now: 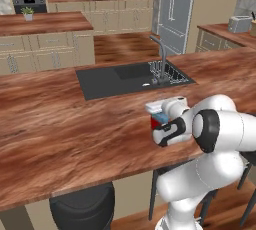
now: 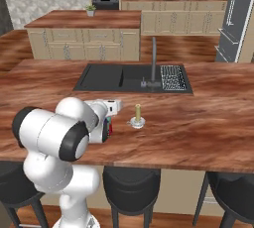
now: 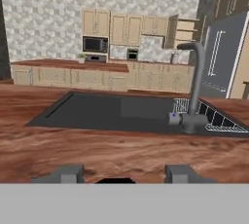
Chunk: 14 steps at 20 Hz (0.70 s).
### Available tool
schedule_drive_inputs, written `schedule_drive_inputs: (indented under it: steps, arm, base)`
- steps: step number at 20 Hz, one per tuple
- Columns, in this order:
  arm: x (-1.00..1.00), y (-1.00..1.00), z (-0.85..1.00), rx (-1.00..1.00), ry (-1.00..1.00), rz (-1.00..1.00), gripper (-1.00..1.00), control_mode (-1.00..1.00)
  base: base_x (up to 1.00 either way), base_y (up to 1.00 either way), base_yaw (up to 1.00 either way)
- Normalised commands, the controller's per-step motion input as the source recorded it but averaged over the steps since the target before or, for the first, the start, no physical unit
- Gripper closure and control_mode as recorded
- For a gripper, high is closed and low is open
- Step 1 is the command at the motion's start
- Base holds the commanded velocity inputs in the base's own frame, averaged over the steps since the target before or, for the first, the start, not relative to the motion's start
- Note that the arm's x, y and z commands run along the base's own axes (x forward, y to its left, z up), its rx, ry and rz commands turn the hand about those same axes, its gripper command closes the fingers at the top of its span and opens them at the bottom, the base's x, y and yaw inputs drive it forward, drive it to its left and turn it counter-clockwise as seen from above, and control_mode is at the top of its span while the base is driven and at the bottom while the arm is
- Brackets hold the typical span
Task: Open the cabinet directly in front. Then move the liquor and the mug to the dining counter with the candle on it.
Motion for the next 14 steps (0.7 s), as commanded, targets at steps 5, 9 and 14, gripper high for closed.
schedule_drive_inputs:
  steps: [5,9,14]
  arm:
    - [0.01,0.00,0.45,0.00,0.02,-0.04,-1.00,-1.00]
    - [-0.02,0.00,0.89,0.00,0.02,-0.05,-1.00,-1.00]
    - [-0.43,0.00,1.00,0.03,0.09,-0.03,-1.00,-1.00]
  base:
    - [0.00,0.00,0.00]
    - [0.00,0.00,0.00]
    - [0.00,0.00,0.00]
